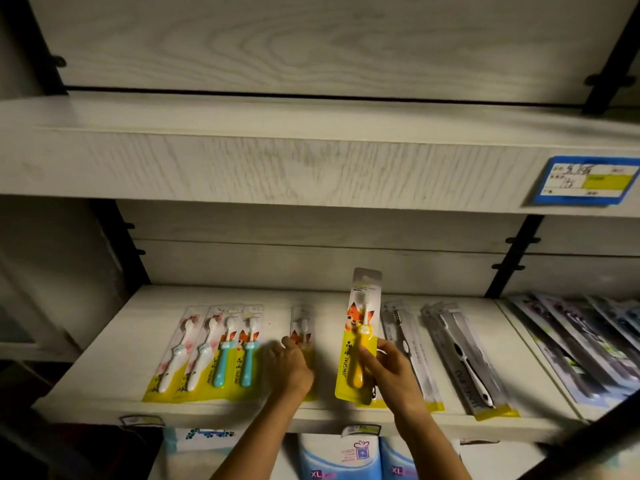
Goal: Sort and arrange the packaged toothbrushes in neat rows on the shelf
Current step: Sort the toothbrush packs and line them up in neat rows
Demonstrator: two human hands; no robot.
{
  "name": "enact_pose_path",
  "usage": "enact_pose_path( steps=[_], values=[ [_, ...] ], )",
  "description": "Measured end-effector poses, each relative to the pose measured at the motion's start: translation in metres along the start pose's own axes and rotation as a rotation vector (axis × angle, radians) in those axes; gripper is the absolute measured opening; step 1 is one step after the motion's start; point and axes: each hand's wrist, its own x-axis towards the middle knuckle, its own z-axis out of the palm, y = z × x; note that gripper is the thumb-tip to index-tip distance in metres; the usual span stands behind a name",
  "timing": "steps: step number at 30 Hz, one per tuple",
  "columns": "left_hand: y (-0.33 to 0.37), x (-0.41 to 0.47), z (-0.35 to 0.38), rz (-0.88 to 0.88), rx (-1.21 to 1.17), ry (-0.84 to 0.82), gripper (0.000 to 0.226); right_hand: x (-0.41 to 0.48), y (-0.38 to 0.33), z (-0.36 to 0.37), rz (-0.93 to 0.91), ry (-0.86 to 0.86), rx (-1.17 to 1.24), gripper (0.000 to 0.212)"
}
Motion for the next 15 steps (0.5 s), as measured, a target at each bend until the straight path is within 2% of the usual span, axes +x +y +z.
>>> enact_pose_path(
  steps=[5,8,10,12,15],
  values=[
    [0.013,0.011,-0.001,-0.183,-0.130,-0.085,0.056,0.000,-0.004,-0.003,0.025,0.033,-0.015,0.013],
    [0.012,0.012,-0.001,-0.103,-0.121,-0.091,0.046,0.000,-0.003,-0.002,0.029,0.030,-0.020,0.013],
    [0.007,0.007,0.000,-0.025,-0.198,-0.090,0.041,0.000,-0.002,-0.001,0.030,0.032,-0.030,0.014],
    [-0.003,0.001,-0.002,0.061,-0.378,-0.052,0.037,-0.001,-0.003,0.001,0.024,0.023,-0.029,0.011],
    [-0.020,-0.010,-0.014,0.136,-0.827,-0.046,0.020,-0.004,-0.005,0.007,0.021,0.004,-0.010,0.008]
  ],
)
